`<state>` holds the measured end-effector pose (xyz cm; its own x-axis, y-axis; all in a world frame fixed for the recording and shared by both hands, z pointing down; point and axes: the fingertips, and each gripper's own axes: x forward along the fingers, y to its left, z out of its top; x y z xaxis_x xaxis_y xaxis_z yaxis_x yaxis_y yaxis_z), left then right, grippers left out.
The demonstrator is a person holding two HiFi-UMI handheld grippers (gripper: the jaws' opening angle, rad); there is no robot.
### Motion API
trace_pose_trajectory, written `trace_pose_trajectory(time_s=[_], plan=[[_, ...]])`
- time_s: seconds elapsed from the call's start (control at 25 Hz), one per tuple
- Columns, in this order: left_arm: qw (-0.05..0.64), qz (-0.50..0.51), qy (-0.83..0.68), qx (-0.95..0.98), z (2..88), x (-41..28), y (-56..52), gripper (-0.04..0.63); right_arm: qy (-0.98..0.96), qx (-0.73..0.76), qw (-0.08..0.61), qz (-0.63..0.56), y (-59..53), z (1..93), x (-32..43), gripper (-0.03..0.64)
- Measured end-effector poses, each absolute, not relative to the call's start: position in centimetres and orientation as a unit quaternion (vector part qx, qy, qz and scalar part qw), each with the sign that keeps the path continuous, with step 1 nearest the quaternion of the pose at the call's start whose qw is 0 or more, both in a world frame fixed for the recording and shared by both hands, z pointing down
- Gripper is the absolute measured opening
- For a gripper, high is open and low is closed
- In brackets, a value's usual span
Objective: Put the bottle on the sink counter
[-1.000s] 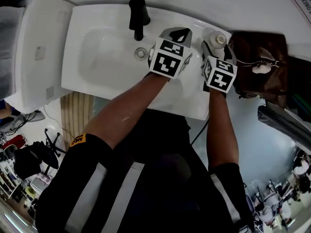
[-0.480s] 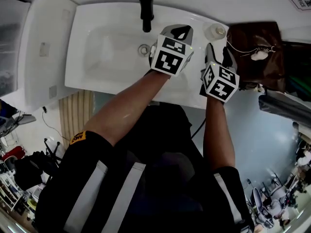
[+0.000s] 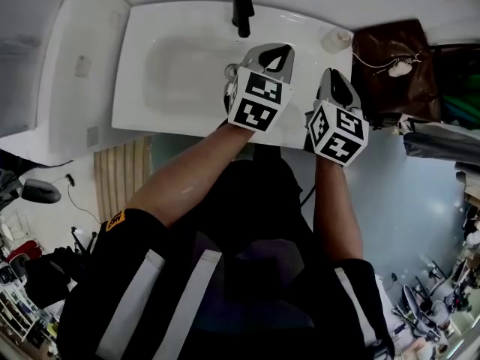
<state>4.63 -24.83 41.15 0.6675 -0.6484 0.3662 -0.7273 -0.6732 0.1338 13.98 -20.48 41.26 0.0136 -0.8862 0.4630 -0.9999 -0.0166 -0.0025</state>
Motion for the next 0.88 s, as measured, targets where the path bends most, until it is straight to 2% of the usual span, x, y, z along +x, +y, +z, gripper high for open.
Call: trace_pose_trajectory(time_s=[0.2, 0.6, 0.88], plan=[[0.131, 0.150, -0.381, 0.903, 40.7, 2.0, -21.8, -0.002, -0.685, 0.690, 0.161, 0.170, -17.9, 40.1, 11.5, -0.003], [0.096, 0.126, -0.366, 0.917, 37.4, 2.4, -16.9, -0.002, -0.725, 0.657, 0.146, 0.147, -13.9, 37.1, 8.2, -0.003], [0.096, 0.124, -0.388, 0.908, 35.8, 3.5, -13.3, -0.002, -0.769, 0.608, 0.145, 0.133, -10.7, 36.1, 8.3, -0.003]])
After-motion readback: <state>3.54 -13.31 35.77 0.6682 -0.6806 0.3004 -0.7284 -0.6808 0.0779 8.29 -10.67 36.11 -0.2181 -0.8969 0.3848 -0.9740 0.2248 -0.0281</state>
